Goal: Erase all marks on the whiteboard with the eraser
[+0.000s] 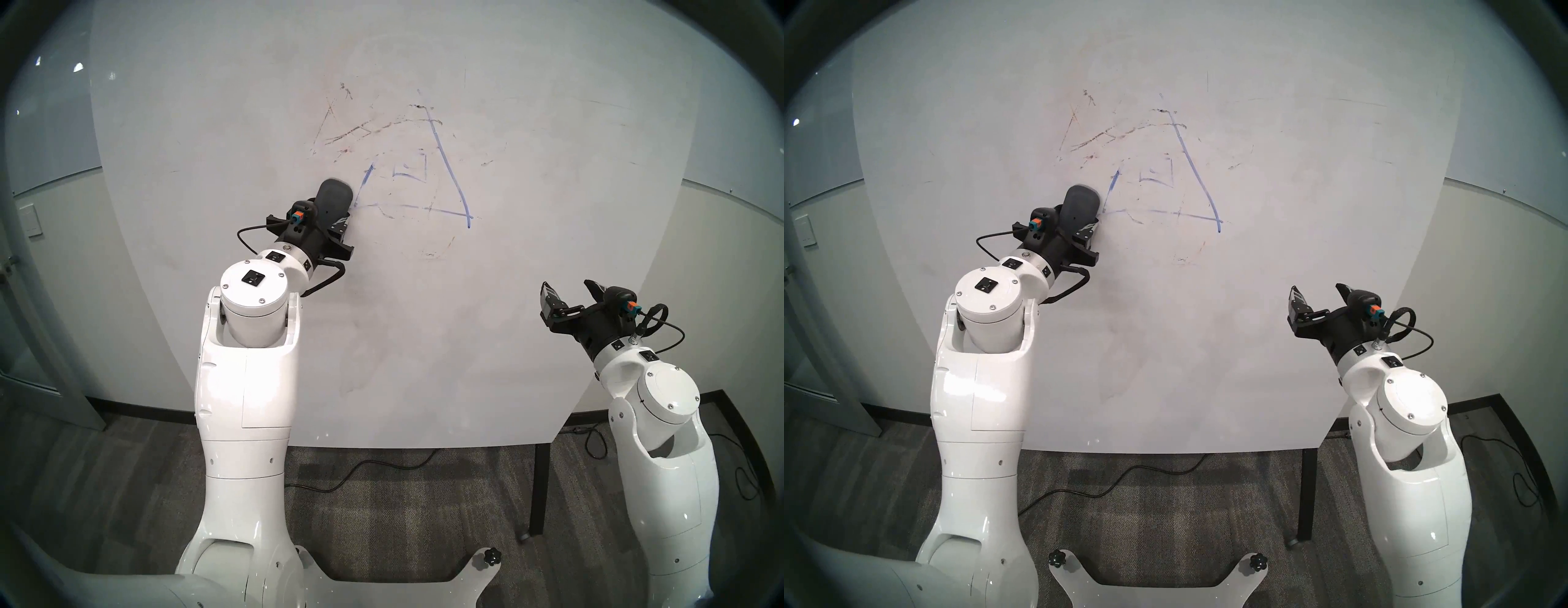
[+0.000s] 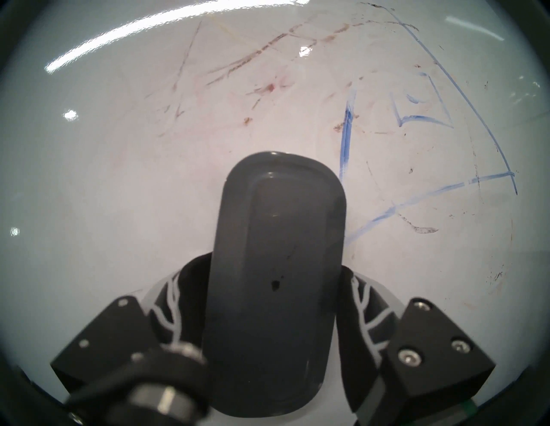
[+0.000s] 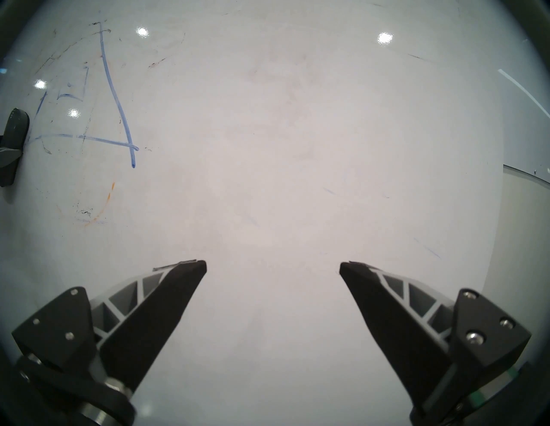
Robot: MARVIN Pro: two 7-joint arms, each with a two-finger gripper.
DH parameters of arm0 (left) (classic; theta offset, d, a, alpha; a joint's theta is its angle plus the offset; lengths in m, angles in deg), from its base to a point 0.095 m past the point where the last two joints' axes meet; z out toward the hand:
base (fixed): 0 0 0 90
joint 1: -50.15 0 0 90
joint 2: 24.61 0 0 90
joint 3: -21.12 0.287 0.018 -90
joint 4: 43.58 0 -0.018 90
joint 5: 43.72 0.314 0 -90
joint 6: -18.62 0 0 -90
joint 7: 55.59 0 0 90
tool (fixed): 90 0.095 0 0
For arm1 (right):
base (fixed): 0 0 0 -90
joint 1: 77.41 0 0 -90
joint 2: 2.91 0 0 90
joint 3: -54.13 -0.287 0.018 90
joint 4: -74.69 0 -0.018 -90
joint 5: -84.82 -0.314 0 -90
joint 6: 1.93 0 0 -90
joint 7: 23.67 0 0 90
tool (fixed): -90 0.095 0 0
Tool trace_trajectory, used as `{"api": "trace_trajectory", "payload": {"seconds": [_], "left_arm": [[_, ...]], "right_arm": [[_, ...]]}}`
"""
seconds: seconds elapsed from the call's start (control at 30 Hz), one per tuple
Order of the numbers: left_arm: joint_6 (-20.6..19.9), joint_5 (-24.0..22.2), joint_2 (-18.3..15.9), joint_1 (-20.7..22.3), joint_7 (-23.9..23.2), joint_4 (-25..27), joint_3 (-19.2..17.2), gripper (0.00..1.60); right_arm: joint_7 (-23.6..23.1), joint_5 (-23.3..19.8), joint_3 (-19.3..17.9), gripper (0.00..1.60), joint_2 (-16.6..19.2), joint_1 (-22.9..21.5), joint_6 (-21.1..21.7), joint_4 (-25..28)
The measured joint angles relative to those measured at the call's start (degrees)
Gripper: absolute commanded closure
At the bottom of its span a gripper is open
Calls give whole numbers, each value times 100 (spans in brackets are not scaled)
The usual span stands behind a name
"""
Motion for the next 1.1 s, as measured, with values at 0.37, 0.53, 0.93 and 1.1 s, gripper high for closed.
{"api": "trace_trajectory", "payload": {"seconds": [0.37,0.53,0.93,1.1], "left_arm": [[14,-1,200,40,73,117,370,160],[-1,-35,302,121,37,151,599,160],[-15,-71,519,590,17,-123,924,160],[-39,-86,543,637,37,-144,912,160]], "right_arm": [[0,0,0,0,0,-1,0,-4],[0,0,0,0,0,-1,0,-4],[0,0,0,0,0,0,0,-1],[0,0,0,0,0,0,0,-1]]}}
